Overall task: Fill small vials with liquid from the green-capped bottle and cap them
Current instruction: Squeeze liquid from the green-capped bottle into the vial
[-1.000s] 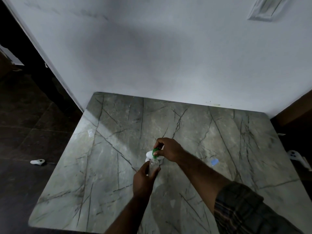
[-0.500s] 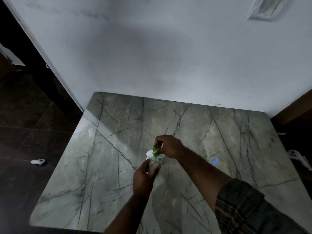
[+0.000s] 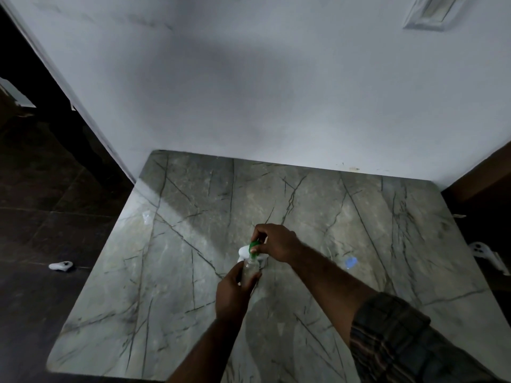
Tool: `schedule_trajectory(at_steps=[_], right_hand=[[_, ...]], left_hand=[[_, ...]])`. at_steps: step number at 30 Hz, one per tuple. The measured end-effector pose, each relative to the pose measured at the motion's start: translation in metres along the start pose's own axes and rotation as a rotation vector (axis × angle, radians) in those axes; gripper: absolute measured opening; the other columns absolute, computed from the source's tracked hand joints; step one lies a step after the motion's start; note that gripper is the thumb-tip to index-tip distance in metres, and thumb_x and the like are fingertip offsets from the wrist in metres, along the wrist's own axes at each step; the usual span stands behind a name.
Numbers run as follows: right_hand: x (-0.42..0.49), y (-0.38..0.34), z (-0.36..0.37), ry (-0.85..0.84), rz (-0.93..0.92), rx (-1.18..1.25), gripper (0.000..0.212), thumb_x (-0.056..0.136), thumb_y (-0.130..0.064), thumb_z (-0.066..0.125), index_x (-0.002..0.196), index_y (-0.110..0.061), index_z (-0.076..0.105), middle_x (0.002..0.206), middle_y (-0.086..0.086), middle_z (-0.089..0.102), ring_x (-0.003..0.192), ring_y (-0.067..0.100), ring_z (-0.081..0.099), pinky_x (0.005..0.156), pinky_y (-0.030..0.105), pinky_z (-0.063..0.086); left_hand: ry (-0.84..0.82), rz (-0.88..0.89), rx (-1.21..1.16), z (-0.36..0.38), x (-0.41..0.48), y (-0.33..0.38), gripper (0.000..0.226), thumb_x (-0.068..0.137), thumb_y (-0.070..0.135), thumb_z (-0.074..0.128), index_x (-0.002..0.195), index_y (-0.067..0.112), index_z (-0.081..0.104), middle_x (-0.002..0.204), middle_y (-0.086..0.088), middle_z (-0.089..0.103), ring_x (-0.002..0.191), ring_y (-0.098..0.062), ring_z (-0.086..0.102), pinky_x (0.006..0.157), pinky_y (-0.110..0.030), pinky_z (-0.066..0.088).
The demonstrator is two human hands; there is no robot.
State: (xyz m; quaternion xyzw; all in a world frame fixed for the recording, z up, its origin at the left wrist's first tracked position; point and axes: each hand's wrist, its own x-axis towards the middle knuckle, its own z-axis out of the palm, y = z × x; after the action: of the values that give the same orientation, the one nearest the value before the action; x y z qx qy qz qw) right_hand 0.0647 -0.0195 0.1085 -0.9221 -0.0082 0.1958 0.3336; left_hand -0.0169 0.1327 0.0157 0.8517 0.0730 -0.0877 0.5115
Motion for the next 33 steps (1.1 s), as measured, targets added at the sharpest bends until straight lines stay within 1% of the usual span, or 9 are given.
schedule_trajectory(at_steps=[5,10,12,15,16,22,26,29,33], right_hand=[[0.0030,-0.0036,-0.0068,0.010,0.003,-0.018,0.025,0.074,-0.032,0.083,0.094,-0.024,0.070,0.097,-0.007,0.072,0.095,0.013,0.066,0.096,0.049,0.047],[-0.0003,-0.0012,-0.0007,-0.005,0.009,-0.012,0.027,0.077,-0.031,0.080,0.098,-0.020,0.067,0.101,-0.005,0.072,0.098,0.016,0.065,0.098,0.051,0.046],[0.0004,-0.0032,-0.0034,-0.003,0.012,-0.008,0.026,0.076,-0.031,0.081,0.097,-0.020,0.068,0.100,-0.005,0.072,0.099,0.016,0.065,0.099,0.052,0.045],[0.0015,-0.0061,-0.0072,0.004,0.015,-0.024,0.026,0.075,-0.032,0.082,0.095,-0.023,0.069,0.099,-0.007,0.073,0.097,0.014,0.065,0.100,0.052,0.044],[0.0013,-0.0054,-0.0070,0.002,0.018,-0.024,0.026,0.075,-0.033,0.082,0.095,-0.024,0.069,0.099,-0.008,0.073,0.097,0.013,0.066,0.099,0.051,0.044],[-0.0004,-0.0035,-0.0040,-0.015,0.030,-0.002,0.029,0.075,-0.035,0.082,0.097,-0.023,0.067,0.100,-0.007,0.073,0.096,0.013,0.066,0.097,0.050,0.047],[0.0011,-0.0067,-0.0080,-0.004,0.032,-0.022,0.027,0.074,-0.035,0.082,0.095,-0.026,0.068,0.098,-0.009,0.073,0.093,0.012,0.065,0.098,0.050,0.045],[0.0001,-0.0034,-0.0054,-0.024,0.029,-0.022,0.028,0.076,-0.036,0.081,0.097,-0.024,0.066,0.100,-0.008,0.072,0.097,0.014,0.065,0.099,0.051,0.044],[0.0007,-0.0057,-0.0076,-0.039,0.024,-0.033,0.027,0.077,-0.035,0.080,0.097,-0.023,0.067,0.100,-0.007,0.073,0.098,0.014,0.066,0.099,0.052,0.044]], left_hand=[[0.006,0.012,-0.001,-0.0006,0.0027,0.0035,0.061,0.081,0.055,0.068,0.133,0.025,0.058,0.120,0.010,0.070,0.106,-0.002,0.065,0.093,-0.033,0.056],[0.003,0.019,0.017,0.0000,0.0017,0.0008,0.061,0.083,0.051,0.069,0.135,0.022,0.056,0.123,0.006,0.069,0.108,-0.005,0.065,0.094,-0.033,0.056],[0.011,0.027,0.027,0.0005,0.0009,0.0011,0.059,0.084,0.049,0.070,0.135,0.023,0.056,0.123,0.007,0.069,0.107,-0.004,0.064,0.093,-0.029,0.056],[0.032,0.031,0.027,-0.0008,0.0019,0.0047,0.059,0.082,0.048,0.072,0.134,0.023,0.057,0.121,0.008,0.070,0.102,0.000,0.064,0.087,-0.017,0.052],[0.032,0.032,0.031,-0.0006,0.0025,0.0043,0.060,0.082,0.048,0.072,0.134,0.023,0.057,0.121,0.008,0.070,0.102,-0.001,0.064,0.086,-0.017,0.052],[0.020,-0.009,0.034,0.0021,0.0038,-0.0007,0.064,0.082,0.048,0.072,0.138,0.020,0.053,0.128,0.001,0.066,0.110,-0.010,0.064,0.095,-0.029,0.054],[0.030,0.034,0.035,-0.0001,0.0054,0.0015,0.061,0.082,0.047,0.072,0.135,0.022,0.056,0.122,0.005,0.069,0.102,-0.006,0.065,0.090,-0.026,0.056],[0.017,0.032,0.019,0.0006,0.0048,-0.0015,0.059,0.082,0.048,0.072,0.134,0.024,0.057,0.119,0.007,0.070,0.098,-0.002,0.065,0.086,-0.023,0.055],[0.020,0.023,0.016,0.0016,0.0043,-0.0018,0.061,0.082,0.049,0.072,0.135,0.022,0.056,0.123,0.005,0.069,0.102,-0.004,0.064,0.090,-0.024,0.054]])
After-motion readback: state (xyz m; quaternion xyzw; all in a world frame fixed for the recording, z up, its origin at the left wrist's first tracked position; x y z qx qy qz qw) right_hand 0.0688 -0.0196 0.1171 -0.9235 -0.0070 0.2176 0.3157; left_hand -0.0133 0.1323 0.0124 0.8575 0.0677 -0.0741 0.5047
